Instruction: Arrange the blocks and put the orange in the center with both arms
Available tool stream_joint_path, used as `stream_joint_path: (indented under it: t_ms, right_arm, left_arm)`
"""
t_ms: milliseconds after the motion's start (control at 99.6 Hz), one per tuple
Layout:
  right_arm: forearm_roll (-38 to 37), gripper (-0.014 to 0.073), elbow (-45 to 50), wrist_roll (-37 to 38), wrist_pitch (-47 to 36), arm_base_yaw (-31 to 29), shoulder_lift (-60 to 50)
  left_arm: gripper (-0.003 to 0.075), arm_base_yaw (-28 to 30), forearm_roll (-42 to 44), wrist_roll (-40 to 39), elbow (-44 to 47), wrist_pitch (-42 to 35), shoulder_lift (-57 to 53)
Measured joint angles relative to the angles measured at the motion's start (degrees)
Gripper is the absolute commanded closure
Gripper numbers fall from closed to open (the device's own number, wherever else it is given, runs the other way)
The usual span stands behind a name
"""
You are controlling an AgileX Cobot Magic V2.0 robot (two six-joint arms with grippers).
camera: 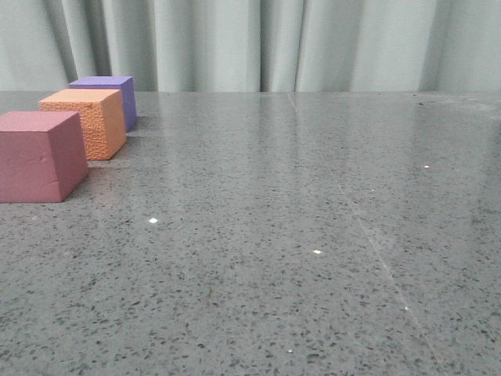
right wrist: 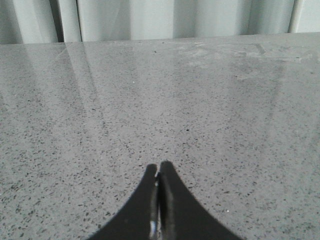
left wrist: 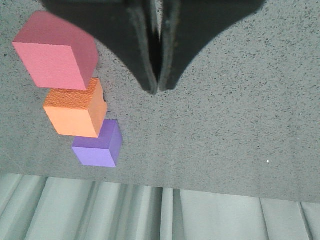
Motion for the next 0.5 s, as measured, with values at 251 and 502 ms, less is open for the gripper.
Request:
stream_joint_path:
  t_ms: [251,502]
  right_arm:
    - [0.0,0.0661,0.0,0.0,0.0,0.0,0.0]
    - [0.0,0.0661,0.0,0.0,0.0,0.0,0.0]
  left_arm:
    - [0.0739,0.0,0.0,0.0,0.0,0.0,0.0]
    - [0.0739,0.0,0.7,0.0,0.05,-2.28,0.0]
